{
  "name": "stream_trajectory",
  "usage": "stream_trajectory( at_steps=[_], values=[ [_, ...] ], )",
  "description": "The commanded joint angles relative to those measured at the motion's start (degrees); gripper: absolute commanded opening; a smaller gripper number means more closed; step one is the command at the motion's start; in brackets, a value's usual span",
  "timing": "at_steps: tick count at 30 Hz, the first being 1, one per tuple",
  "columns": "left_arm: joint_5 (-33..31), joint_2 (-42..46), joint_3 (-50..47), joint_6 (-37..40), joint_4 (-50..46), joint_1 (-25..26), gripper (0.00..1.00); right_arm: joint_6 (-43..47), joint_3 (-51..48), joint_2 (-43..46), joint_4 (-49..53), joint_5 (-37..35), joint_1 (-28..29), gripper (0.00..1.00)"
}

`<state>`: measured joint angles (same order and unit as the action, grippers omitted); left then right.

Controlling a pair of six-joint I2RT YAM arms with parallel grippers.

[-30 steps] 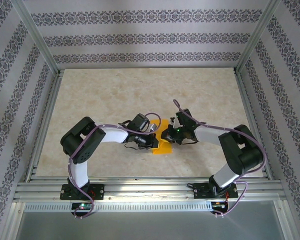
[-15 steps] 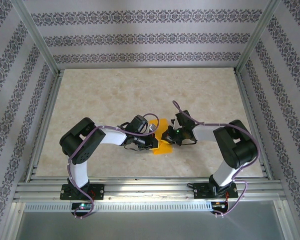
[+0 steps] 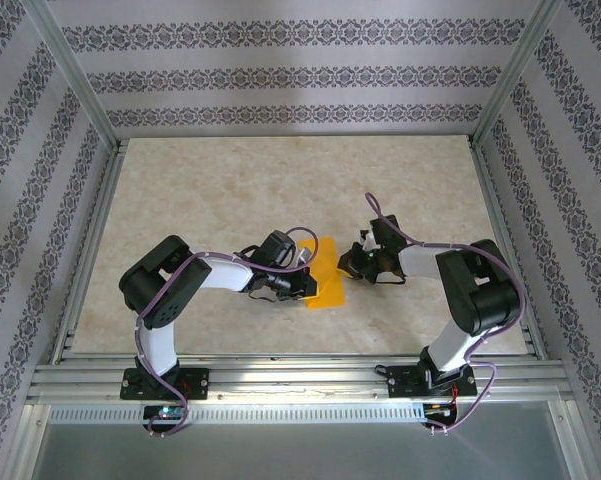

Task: Fold a paper plane with a square sheet of paper (pick it up from the middle)
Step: Fold the triangle a second time at the center of the table.

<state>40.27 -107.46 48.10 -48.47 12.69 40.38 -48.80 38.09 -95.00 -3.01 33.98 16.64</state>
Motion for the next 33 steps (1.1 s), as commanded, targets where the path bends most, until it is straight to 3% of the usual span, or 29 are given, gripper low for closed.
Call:
stream_trajectory(
  at_steps=[1, 12, 26, 33],
  values=[
    [-2.1, -0.7, -2.7, 1.1, -5.5, 0.1, 0.00, 1.8, 0.1, 4.5, 0.2, -2.2, 0.6, 0.00],
    [-1.9, -0.2, -1.9, 2.3, -6.2, 0.1, 0.00, 1.2, 0.5, 3.0, -0.3, 1.9, 6.6, 0.02],
    [-1.8, 6.1, 3.4, 1.1, -6.6, 0.2, 0.01, 1.5, -2.7, -1.8, 0.9, -1.7, 3.7, 0.00],
    [-0.9, 1.9, 8.7, 0.0, -7.0, 0.9, 0.00, 0.9, -2.8, -1.9, 1.1, -2.2, 3.6, 0.00]
  ],
)
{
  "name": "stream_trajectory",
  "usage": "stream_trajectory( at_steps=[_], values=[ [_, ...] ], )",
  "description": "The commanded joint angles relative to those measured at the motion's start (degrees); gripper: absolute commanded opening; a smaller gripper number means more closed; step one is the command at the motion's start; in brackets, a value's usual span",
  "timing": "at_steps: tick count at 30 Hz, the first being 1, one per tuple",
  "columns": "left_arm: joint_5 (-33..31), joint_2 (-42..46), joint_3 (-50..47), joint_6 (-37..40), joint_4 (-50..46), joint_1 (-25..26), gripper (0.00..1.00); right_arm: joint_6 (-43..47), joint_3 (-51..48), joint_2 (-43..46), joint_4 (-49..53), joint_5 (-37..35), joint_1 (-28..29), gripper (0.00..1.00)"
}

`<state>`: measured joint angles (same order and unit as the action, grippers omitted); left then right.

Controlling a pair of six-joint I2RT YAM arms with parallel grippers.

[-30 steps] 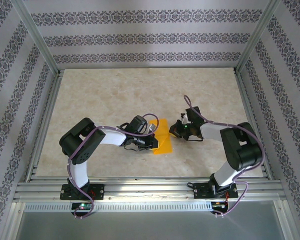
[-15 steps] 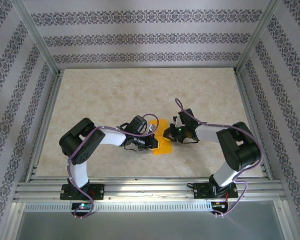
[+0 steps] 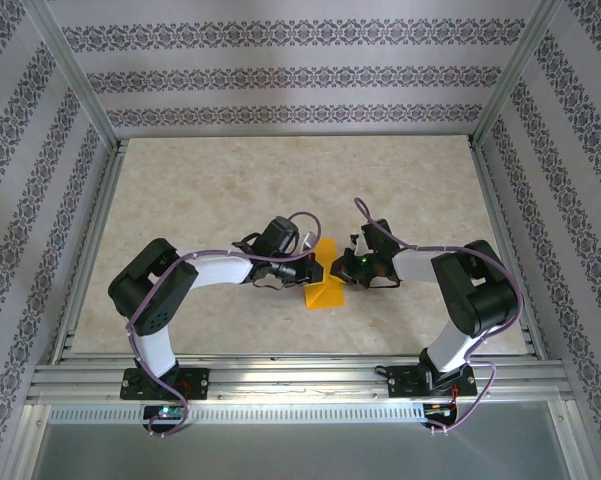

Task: Fold a paper plane with a square sheet of paper (pick it up from the middle)
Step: Fold the triangle a second time at the center of the table.

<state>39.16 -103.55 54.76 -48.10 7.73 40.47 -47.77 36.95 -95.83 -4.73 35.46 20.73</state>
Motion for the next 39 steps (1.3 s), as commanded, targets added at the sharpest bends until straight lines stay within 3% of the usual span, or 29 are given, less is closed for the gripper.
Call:
stream_trajectory(
  at_steps=[1, 20, 39],
  values=[
    [0.2, -2.7, 2.5, -0.3, -2.4, 0.9, 0.00, -0.2, -1.5, -1.1, 2.7, -3.6, -0.5, 0.00],
    [-5.7, -10.0, 9.1, 5.3, -11.2, 3.7, 0.00, -0.7, -1.7, -1.1, 2.8, -3.6, 0.0, 0.00],
    [-4.2, -2.5, -5.4, -0.3, -4.0, 3.9, 0.00, 0.2, -1.9, -1.8, 4.2, -4.3, -0.1, 0.00]
  ],
)
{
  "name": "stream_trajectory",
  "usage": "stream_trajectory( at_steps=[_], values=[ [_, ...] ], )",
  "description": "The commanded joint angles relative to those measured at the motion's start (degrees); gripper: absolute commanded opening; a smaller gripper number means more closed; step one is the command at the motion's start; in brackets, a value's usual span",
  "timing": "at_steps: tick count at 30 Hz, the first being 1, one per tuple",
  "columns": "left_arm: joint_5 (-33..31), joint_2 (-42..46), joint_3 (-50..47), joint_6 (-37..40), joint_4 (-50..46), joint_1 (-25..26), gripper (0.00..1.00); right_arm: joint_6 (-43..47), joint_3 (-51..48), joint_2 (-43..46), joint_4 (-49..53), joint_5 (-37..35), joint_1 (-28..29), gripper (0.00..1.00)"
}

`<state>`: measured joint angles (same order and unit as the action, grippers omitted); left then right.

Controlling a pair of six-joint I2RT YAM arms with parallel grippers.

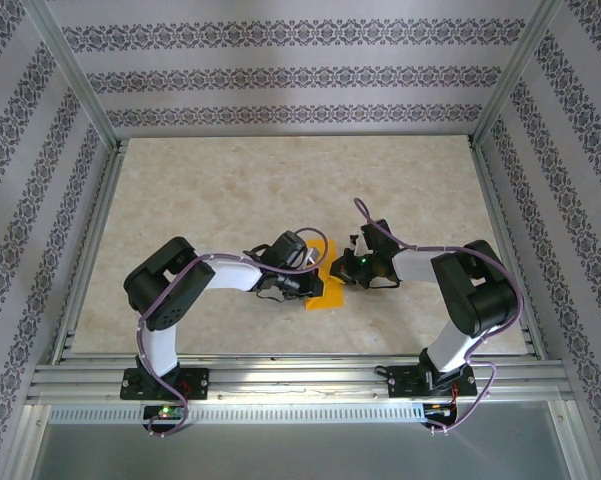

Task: Fold a paper plane with a square sheet of paper (pick it up from the middle)
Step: Fold the triangle a second time at the center of the table.

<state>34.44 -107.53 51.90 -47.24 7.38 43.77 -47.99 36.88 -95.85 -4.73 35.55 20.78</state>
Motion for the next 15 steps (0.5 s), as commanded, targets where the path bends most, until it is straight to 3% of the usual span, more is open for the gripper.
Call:
stream_trajectory(
  at_steps=[1, 15],
  values=[
    [0.5, 2.1, -3.2, -1.3, -3.8, 0.6, 0.00, 0.4, -1.7, -1.7, 4.3, -4.4, -0.1, 0.00],
    [0.5, 9.2, -13.6, -5.2, 0.6, 0.5, 0.01, 0.4, -1.4, -1.1, 5.0, -4.5, -0.1, 0.00]
  ],
)
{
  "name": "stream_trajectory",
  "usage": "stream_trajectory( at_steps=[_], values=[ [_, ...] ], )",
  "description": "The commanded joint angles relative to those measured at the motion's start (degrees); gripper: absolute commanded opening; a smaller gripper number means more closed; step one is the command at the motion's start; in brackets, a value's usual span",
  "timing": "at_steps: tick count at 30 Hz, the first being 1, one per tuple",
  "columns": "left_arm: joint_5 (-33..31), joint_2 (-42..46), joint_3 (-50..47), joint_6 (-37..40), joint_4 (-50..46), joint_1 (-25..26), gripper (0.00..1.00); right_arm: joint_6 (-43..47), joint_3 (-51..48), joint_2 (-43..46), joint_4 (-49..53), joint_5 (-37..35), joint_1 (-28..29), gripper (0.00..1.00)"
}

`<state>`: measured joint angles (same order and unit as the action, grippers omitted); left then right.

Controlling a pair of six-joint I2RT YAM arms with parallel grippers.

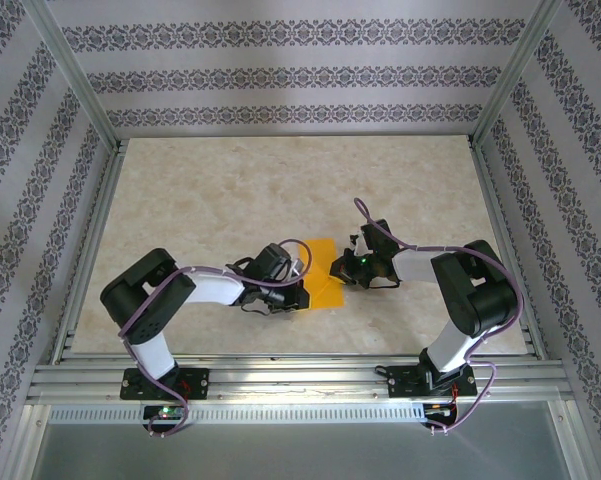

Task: Fold a paper plane with a square sheet of paper (pick it up from the middle)
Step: Fold the triangle a second time at the center of the table.

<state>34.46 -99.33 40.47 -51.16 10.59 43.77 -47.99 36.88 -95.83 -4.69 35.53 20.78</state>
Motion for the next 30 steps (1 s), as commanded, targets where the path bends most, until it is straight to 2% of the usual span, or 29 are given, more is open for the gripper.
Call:
stream_trajectory(
  at_steps=[1, 7, 12, 18, 20, 22, 30],
  values=[
    [0.7, 1.6, -2.4, -1.3, -2.5, 0.5, 0.01, 0.4, -1.4, -1.0, 4.9, -4.5, -0.1, 0.00],
    [0.3, 6.5, -1.3, 0.1, -4.0, 0.5, 0.01, 0.3, -0.9, -1.1, 5.2, -4.3, 0.0, 0.00],
    [-4.4, 9.5, 0.3, 2.3, -4.0, 0.2, 0.00, -0.2, -0.5, -0.7, 5.3, -4.0, 0.1, 0.00],
    [-1.0, 1.1, 7.9, 4.4, -5.3, -0.2, 0.00, -0.4, 0.1, -0.4, 5.3, -3.8, 0.1, 0.00],
    [-1.8, -1.0, 9.1, 4.6, -6.5, -0.2, 0.00, -0.3, 0.4, -0.3, 5.3, -3.4, 0.1, 0.00],
    [-3.6, -2.3, 9.5, 5.3, -8.7, -0.2, 0.00, -0.1, 0.6, 0.2, 5.5, -3.3, 0.1, 0.00],
    [-3.0, -4.4, 5.7, 6.3, -8.3, -0.1, 0.00, 1.9, 1.9, 5.7, 5.8, -1.6, 0.8, 0.03]
  ],
)
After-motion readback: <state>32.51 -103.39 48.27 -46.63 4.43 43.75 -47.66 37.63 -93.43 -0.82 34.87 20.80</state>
